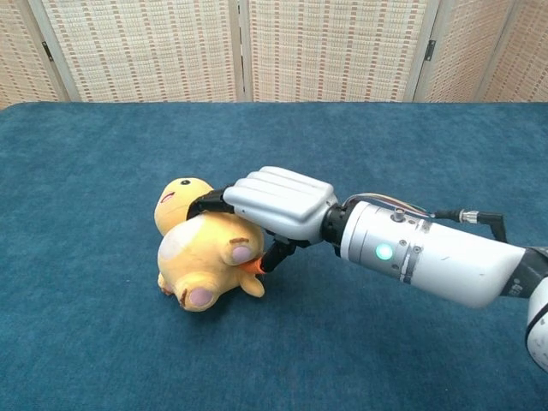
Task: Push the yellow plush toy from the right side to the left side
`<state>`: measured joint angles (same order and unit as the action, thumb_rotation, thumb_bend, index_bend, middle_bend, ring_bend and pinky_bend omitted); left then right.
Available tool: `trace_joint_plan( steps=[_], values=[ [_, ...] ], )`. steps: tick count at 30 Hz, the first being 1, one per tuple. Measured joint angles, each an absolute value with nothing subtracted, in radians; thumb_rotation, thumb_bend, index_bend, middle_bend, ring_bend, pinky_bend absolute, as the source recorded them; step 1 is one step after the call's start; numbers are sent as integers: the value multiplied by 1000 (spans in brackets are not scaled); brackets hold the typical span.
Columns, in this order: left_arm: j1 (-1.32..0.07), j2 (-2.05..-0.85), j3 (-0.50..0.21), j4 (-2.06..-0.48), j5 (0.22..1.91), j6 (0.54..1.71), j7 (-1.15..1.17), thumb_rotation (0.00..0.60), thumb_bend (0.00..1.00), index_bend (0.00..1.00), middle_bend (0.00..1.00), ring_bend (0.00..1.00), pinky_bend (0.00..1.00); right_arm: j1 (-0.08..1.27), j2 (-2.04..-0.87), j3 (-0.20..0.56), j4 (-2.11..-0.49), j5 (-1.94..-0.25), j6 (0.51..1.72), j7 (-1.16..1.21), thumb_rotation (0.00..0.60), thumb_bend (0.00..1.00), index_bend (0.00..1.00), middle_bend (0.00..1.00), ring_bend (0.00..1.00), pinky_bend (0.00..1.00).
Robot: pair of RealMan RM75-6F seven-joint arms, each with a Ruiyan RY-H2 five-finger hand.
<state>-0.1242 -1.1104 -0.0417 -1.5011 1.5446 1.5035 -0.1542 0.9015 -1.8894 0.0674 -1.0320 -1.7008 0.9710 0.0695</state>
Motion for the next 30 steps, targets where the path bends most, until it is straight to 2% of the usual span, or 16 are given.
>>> trace_joint_plan(
  steps=[3,5,12,18,22,28,30],
  values=[
    [-125,-1113,-44,-1501,1548,1508,-154,600,345,0,0,0,54,897,-1829,66,-1127,-1679,953,85,600,182,0,0,0,71],
    [-127,-1118,-46,-1495,1552,1513,-155,600,345,0,0,0,55,894,-1783,63,-1184,-1669,947,99,600,155,0,0,0,5],
    [-129,-1123,-44,-1490,1558,1512,-150,600,344,0,0,0,73,855,-1648,26,-1346,-1675,995,143,600,128,0,0,0,0],
    [-141,-1145,-38,-1470,1609,1525,-153,600,343,0,6,0,188,702,-1435,-63,-1486,-1695,1189,122,600,128,0,0,0,0],
    [-173,-1184,-28,-1450,1696,1532,-157,600,338,1,81,49,256,531,-1306,-131,-1525,-1697,1389,101,600,128,0,0,0,0],
    [-245,-1223,-23,-1499,1790,1494,-27,600,325,54,150,105,276,280,-1224,-202,-1474,-1694,1658,141,600,129,0,0,0,0],
    [-280,-1236,-28,-1537,1807,1455,34,600,314,57,154,108,276,233,-1217,-213,-1429,-1689,1696,171,600,129,0,0,0,0]
  ],
)
